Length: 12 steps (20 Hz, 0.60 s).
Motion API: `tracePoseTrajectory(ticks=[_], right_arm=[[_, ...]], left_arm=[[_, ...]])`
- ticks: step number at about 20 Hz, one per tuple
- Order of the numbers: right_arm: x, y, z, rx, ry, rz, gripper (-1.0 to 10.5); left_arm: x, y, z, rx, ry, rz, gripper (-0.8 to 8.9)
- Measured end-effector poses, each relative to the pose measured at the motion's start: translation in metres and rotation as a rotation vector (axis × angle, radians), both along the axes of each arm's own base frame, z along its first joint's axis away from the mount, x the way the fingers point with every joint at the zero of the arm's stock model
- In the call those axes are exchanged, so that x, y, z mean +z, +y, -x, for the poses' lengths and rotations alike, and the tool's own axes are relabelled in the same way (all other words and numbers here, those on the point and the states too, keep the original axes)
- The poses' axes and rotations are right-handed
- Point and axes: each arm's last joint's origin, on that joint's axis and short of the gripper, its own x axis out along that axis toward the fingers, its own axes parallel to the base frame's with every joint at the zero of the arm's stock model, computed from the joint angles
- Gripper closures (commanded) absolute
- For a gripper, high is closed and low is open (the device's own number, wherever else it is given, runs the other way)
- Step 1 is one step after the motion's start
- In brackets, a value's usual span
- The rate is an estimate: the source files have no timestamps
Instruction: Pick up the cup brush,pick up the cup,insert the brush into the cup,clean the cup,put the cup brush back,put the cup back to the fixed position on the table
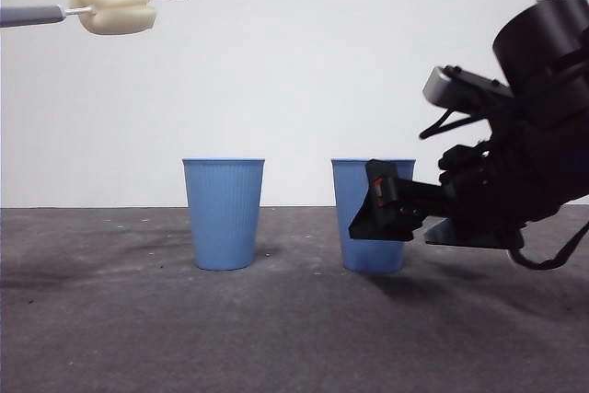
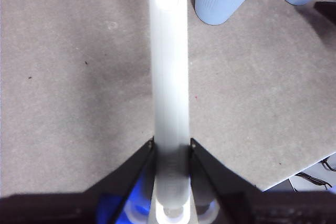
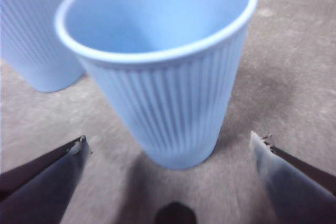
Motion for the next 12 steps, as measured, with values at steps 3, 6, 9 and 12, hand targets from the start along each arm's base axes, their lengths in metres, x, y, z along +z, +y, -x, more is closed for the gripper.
tracePoseTrajectory(ticks=[3,6,9,12], right_arm=[[-0.003,0.005,-0.01,-0.01,-0.027,-0.009,3.8],[-0.009,0.01,-0.02,-0.015,-0.023,-0.01,3.8],[-0.014,0.013,-0.026,-0.016,-0.022,-0.013,4.5],[-0.014,0.014,-0.027,-0.026,-0.037,-0.016,5.3]], left_arm=[[0.0,0.0,0.0,0.0,0.0,0.0,8.22],[0.0,0.0,0.0,0.0,0.0,0.0,8.22],[0.0,0.0,0.0,0.0,0.0,0.0,8.22],[0.0,0.0,0.0,0.0,0.0,0.0,8.22]])
